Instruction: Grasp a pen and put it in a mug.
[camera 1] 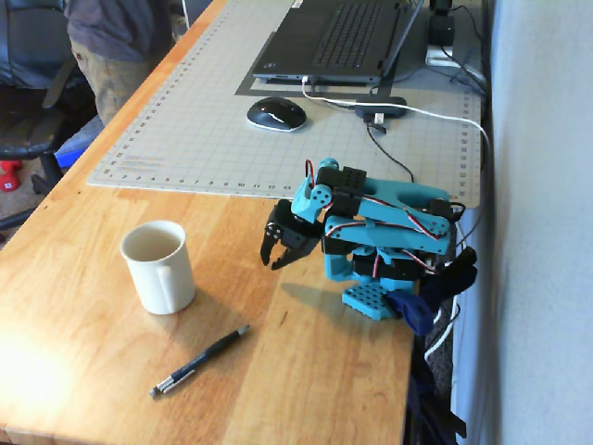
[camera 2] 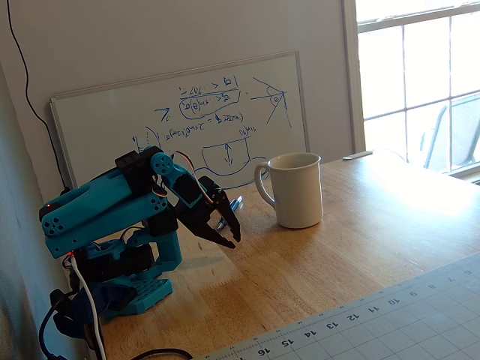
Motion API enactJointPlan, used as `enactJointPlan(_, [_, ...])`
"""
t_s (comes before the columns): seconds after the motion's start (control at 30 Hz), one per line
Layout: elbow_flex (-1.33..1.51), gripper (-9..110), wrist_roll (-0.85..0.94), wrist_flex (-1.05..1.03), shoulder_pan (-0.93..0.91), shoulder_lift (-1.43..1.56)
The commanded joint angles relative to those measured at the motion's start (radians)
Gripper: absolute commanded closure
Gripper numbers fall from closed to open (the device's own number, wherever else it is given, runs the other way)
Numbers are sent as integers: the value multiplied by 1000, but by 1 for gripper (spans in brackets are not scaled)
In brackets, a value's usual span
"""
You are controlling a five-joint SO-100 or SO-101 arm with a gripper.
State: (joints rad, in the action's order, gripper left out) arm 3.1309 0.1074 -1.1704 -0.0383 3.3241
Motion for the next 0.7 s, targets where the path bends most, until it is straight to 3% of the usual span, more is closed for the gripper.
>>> enactJointPlan(0.0, [-15, 98, -6, -2, 6, 26])
enactJointPlan(0.67, [-21, 98, -11, 9, -6, 14])
